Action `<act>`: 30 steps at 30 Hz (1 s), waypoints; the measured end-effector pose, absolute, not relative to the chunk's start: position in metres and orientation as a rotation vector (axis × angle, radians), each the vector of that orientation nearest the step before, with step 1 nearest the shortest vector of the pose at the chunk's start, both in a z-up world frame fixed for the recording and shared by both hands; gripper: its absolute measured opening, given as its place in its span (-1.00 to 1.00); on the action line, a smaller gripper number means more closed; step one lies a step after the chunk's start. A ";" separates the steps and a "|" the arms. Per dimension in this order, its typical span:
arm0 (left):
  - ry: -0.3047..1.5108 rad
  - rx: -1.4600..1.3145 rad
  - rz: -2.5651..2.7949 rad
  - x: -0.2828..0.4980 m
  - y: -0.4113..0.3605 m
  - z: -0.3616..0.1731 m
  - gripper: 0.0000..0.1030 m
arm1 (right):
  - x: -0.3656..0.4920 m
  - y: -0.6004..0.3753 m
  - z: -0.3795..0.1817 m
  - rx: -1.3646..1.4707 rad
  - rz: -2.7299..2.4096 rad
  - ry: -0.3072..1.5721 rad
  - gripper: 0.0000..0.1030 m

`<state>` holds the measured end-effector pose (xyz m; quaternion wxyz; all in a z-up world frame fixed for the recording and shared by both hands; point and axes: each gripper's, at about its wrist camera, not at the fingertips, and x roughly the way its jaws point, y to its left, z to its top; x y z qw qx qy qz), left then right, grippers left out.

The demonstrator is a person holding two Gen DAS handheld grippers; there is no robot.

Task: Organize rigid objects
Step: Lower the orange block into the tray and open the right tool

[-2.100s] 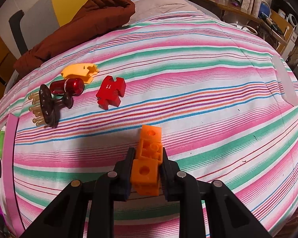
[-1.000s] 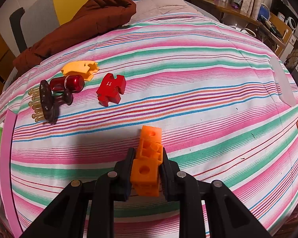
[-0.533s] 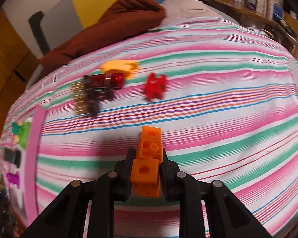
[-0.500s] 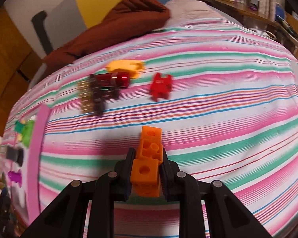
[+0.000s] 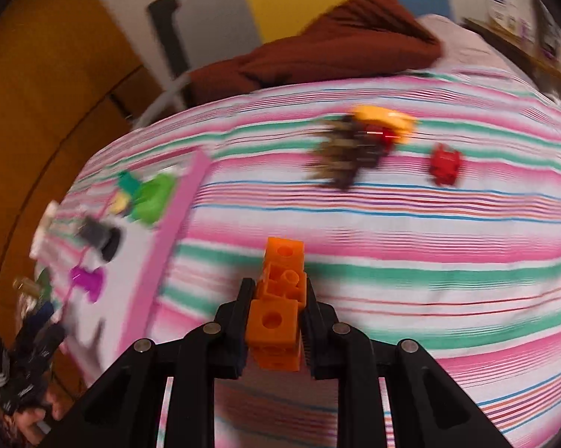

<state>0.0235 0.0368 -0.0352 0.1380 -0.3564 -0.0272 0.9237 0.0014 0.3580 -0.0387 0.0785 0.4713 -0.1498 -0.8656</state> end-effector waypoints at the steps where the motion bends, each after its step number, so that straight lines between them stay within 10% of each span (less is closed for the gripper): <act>1: -0.081 -1.040 2.675 0.023 0.035 -0.036 0.99 | 0.000 0.348 -0.037 1.397 -2.578 -0.428 -0.58; 30: -0.173 -1.036 2.710 0.035 -0.013 -0.037 0.99 | -0.107 0.158 -0.045 1.434 -2.476 -0.061 -0.37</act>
